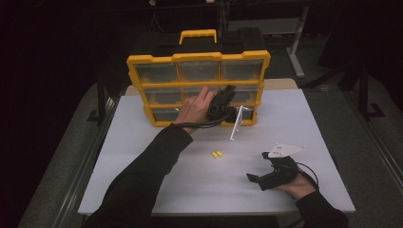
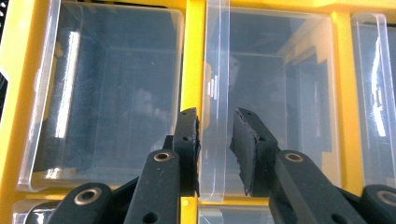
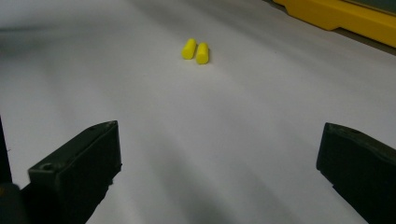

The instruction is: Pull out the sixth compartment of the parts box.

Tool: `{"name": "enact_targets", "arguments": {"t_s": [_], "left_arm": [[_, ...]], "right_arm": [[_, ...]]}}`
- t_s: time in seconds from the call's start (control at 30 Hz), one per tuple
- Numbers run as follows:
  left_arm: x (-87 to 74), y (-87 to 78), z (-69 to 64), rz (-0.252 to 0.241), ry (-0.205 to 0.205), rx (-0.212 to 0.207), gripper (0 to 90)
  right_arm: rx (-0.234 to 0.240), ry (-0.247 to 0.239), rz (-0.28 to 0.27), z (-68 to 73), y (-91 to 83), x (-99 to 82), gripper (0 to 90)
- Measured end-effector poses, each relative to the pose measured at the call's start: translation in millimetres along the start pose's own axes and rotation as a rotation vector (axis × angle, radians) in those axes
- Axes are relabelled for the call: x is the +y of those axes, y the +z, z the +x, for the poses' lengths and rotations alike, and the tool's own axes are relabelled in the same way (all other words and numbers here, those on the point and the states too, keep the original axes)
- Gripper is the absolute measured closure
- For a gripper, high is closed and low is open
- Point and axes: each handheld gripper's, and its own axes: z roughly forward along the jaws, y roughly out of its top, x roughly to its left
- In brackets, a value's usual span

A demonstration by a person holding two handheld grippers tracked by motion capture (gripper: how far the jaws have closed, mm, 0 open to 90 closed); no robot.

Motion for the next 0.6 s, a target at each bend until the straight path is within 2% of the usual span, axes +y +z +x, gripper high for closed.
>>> {"name": "enact_targets", "arguments": {"t_s": [0.6], "left_arm": [[3.5, 1.2, -1.5, 0.032, -0.003, 0.015, 76.9]], "right_arm": [[0.0, 0.003, -0.003, -0.5, -0.4, 0.1, 0.0]]}}
